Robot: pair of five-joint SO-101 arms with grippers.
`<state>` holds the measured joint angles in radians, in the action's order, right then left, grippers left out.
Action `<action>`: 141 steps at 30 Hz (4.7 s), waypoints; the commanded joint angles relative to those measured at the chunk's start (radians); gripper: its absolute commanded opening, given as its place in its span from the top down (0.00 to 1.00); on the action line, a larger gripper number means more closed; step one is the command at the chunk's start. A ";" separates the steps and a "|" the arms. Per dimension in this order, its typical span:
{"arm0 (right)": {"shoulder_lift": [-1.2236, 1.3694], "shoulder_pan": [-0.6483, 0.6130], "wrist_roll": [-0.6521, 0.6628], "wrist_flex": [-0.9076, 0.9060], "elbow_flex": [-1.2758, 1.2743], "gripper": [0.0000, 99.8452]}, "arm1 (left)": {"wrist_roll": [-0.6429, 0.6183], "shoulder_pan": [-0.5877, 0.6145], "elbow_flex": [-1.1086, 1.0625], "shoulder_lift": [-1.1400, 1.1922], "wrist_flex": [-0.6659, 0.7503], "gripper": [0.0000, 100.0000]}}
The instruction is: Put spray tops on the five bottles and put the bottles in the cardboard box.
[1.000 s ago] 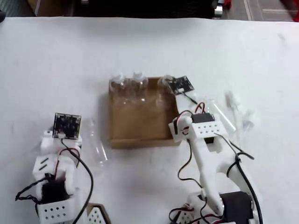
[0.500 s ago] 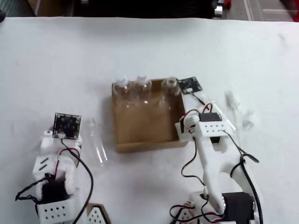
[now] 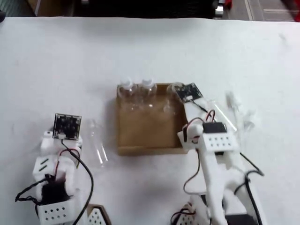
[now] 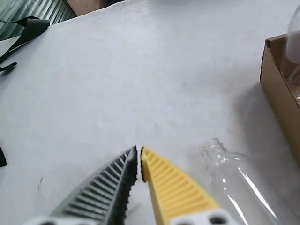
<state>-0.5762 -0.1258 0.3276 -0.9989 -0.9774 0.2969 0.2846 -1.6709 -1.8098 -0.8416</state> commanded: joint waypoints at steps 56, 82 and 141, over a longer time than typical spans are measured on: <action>0.320 0.750 0.176 -0.042 0.703 0.76 | -0.005 -0.008 0.005 -0.010 0.032 0.98; 1.020 0.570 -0.350 -0.143 1.197 0.76 | 0.034 -0.062 -0.006 -0.010 0.028 0.98; -0.022 0.022 -0.356 -0.217 1.346 0.98 | 0.043 -0.064 -0.017 -0.010 0.029 0.98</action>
<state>-0.5593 -0.0153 -0.0238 -1.2643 0.3943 0.3291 0.2309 -1.6909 -1.8098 -0.8416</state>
